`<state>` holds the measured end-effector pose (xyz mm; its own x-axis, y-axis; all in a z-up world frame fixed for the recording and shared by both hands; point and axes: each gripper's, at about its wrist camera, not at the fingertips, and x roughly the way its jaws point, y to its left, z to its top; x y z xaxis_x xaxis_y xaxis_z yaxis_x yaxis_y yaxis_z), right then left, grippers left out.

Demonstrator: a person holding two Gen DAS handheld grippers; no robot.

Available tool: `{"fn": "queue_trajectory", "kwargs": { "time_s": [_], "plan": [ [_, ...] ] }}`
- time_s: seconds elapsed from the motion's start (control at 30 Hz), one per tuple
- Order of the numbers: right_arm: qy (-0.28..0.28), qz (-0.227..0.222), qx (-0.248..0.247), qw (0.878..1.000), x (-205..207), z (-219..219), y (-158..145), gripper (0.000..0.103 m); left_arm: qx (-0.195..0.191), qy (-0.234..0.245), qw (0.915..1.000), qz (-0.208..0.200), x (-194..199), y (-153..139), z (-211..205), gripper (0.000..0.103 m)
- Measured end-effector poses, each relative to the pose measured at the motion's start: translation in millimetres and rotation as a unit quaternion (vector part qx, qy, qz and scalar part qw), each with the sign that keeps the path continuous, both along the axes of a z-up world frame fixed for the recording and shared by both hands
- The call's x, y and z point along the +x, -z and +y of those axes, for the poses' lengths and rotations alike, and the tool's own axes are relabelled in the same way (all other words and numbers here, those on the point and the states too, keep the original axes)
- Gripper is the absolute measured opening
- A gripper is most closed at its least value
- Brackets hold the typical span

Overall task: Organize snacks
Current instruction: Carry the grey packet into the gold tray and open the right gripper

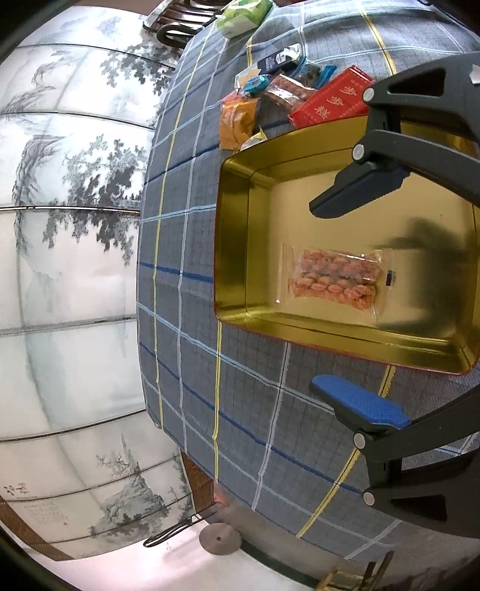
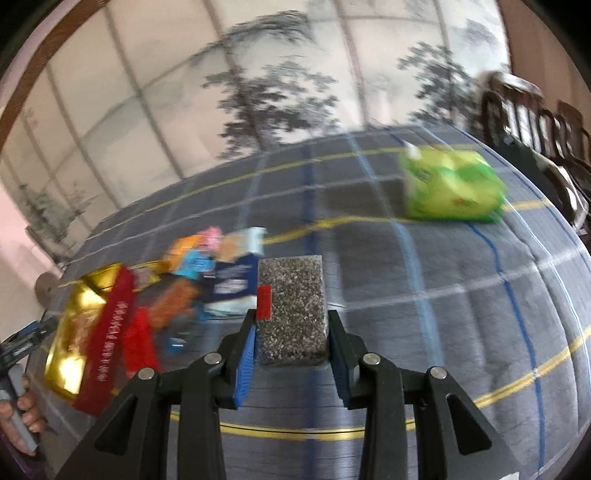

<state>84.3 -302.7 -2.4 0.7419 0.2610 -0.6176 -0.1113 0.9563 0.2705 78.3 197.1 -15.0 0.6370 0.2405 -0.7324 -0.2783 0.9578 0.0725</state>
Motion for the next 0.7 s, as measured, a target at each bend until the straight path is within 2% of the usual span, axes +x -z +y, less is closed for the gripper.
{"fn": "queue_trajectory", "kwargs": {
  "time_s": [0.33, 0.7],
  "plan": [
    [-0.130, -0.033, 0.007, 0.991, -9, 111, -42, 0.036, -0.012, -0.010, 0.9999, -0.002, -8, 1, 11, 0.084],
    [-0.227, -0.013, 0.003, 0.974, -2, 215, -33, 0.036, -0.013, -0.033, 0.9994, 0.003, -21, 4, 33, 0.088]
  ]
}}
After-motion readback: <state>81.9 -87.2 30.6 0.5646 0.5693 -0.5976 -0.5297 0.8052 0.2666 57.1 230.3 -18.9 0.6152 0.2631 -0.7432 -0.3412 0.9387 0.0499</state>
